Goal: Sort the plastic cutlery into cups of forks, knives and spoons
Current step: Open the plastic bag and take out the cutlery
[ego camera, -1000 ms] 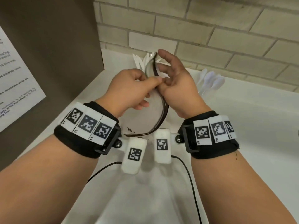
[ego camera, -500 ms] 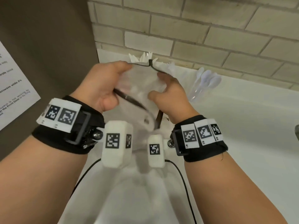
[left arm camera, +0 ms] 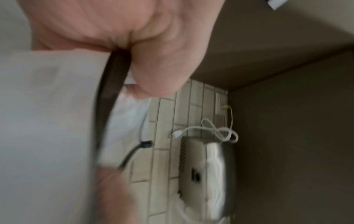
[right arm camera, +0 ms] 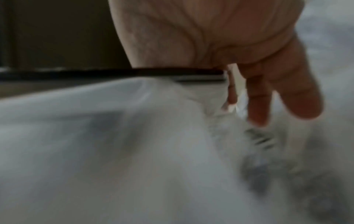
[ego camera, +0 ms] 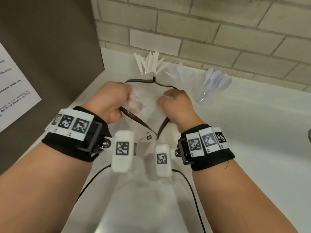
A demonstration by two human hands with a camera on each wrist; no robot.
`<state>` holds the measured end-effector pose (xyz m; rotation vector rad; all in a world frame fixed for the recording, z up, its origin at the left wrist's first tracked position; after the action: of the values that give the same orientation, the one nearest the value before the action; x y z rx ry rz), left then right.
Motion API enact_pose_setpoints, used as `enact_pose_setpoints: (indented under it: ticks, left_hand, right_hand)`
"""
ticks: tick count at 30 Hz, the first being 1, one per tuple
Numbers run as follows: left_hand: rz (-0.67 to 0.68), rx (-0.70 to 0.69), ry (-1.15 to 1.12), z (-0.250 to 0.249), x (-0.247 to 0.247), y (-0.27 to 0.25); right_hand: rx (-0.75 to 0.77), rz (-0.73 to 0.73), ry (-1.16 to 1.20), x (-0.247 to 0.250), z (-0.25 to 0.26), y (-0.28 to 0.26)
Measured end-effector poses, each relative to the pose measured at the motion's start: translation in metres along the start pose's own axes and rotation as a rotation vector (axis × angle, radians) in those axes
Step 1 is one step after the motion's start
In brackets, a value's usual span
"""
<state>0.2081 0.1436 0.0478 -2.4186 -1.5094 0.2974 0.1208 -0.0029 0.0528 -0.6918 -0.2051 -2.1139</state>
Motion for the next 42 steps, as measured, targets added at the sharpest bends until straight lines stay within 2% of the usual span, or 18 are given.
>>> enact_pose_setpoints:
  ticks: [5,7,10,12,13,15,17,19,21,23,25,27,29,31,33,36,38,42]
  left_hand:
    - [0.253,0.02,0.241,0.017,-0.013,-0.003]
    - [0.198,-0.057,0.376,0.014,0.0,0.007]
    - [0.021,-0.233,0.617,0.0,0.01,0.012]
    - [0.035,-0.314,0.617,-0.001,0.003,0.013]
    - [0.067,-0.348,0.608,-0.001,-0.003,0.012]
    - [0.17,-0.409,0.563,0.0,-0.012,0.009]
    - [0.291,-0.454,0.484,-0.004,-0.02,0.0]
    - [0.335,-0.556,0.609,-0.008,-0.024,-0.005]
    - [0.189,-0.61,0.984,-0.006,-0.018,-0.004]
    - [0.017,-0.462,1.331,0.006,-0.005,0.002]
    - [0.055,-0.246,1.496,0.029,0.003,0.006]
    - [0.147,-0.182,1.511,0.044,0.003,0.006]
    - [0.193,-0.215,1.497,0.045,-0.002,0.005]
    - [0.215,-0.28,1.479,0.041,-0.007,0.001]
    - [0.241,-0.331,1.452,0.035,-0.011,-0.006]
    - [0.231,-0.376,1.477,0.029,-0.012,-0.01]
    - [0.143,-0.412,1.497,0.025,-0.008,-0.008]
    - [-0.086,-0.333,1.451,0.028,0.011,-0.005]
  right_hand:
    - [0.065,-0.075,-0.139,0.003,0.003,-0.002]
    - [-0.031,-0.006,-0.214,0.0,-0.007,-0.003]
    - [-0.1,0.297,-0.69,-0.021,-0.016,-0.02]
    - [0.14,0.16,-0.817,-0.015,0.008,-0.023]
    - [0.272,0.11,-0.732,-0.013,0.026,-0.025]
    - [0.43,0.25,-0.578,-0.022,0.044,-0.029]
    - [0.37,0.366,-0.663,-0.033,0.034,-0.025]
    - [0.318,0.28,-0.789,-0.031,0.026,-0.015]
    - [0.258,0.251,-0.85,-0.031,0.019,-0.014]
    - [0.225,0.27,-0.867,-0.034,0.017,-0.016]
    - [0.213,0.307,-0.918,-0.039,0.012,-0.016]
    - [0.149,0.289,-0.922,-0.039,0.005,-0.015]
    - [0.262,0.055,-0.934,-0.027,0.021,-0.013]
    - [0.522,-0.155,-0.829,-0.022,0.055,-0.023]
    - [0.653,-0.008,-0.741,-0.038,0.068,-0.028]
    - [0.491,0.302,-0.959,-0.06,0.029,-0.02]
    - [0.336,0.344,-1.041,-0.058,0.001,-0.015]
    - [0.255,0.432,-1.07,-0.067,-0.015,-0.025]
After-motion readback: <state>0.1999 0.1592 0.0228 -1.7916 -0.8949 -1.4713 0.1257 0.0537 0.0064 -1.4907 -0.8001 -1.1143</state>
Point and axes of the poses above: each hand's wrist, its own y-axis towards the middle knuckle, its own x-axis out of the back of the hand, z = x × y, the point moved 8 cm from there along y, towards the middle knuckle, and after that the axes turned 3 degrees about -x, right-handed, at the moved point
